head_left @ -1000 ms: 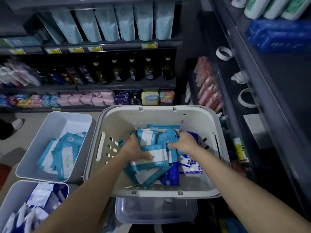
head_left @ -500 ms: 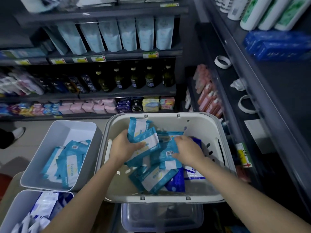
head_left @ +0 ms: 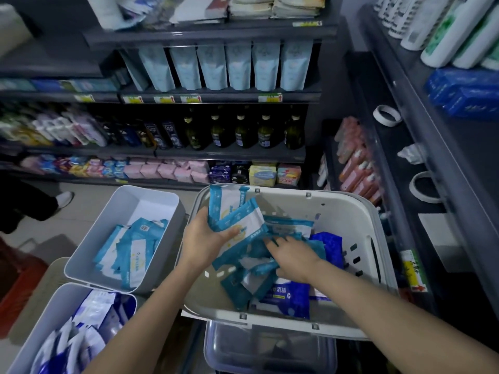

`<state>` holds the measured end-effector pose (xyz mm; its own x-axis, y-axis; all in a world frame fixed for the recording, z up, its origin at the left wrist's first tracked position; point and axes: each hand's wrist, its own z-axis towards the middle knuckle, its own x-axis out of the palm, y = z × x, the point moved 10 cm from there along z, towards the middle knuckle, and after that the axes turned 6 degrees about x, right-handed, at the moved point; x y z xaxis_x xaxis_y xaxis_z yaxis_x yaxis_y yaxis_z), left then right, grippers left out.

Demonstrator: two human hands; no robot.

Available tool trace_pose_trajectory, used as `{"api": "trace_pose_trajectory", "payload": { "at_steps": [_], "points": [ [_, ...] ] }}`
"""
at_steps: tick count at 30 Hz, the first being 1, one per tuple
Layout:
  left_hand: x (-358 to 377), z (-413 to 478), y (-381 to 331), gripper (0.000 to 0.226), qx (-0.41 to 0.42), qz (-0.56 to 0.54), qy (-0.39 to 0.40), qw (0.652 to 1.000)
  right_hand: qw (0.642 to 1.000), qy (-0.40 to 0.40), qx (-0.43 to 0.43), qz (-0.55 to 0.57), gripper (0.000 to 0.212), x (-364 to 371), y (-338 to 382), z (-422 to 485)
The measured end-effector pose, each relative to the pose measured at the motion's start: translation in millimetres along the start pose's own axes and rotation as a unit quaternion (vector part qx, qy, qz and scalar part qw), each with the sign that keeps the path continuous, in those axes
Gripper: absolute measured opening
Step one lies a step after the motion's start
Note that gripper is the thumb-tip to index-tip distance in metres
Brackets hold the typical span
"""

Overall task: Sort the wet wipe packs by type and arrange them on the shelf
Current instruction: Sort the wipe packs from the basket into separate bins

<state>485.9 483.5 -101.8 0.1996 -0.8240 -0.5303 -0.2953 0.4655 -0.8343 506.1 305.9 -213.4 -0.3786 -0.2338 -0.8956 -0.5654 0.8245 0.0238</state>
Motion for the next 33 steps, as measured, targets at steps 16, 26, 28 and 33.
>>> {"api": "trace_pose_trajectory", "payload": {
  "at_steps": [16,26,28,33],
  "points": [
    [-22.2,-12.7,7.2,0.033,-0.04,-0.141,-0.086,0.985,0.889,-0.142,0.141,0.412,0.035,-82.4,-63.6,-48.0],
    [-12.1,-27.1,-19.1,0.032,-0.021,-0.152,-0.09,0.984,0.689,-0.187,0.138,0.687,0.014,-120.5,-81.6,-87.5],
    [-14.1,-29.8,-24.5,0.032,-0.016,-0.16,-0.099,0.982,0.68,-0.188,0.126,0.697,0.018,-129.2,-75.7,-89.8],
    [-33.1,-34.5,-34.6,0.034,0.004,-0.168,-0.132,0.977,0.656,-0.207,0.129,0.715,0.016,-146.7,-71.6,-98.0]
  ]
}}
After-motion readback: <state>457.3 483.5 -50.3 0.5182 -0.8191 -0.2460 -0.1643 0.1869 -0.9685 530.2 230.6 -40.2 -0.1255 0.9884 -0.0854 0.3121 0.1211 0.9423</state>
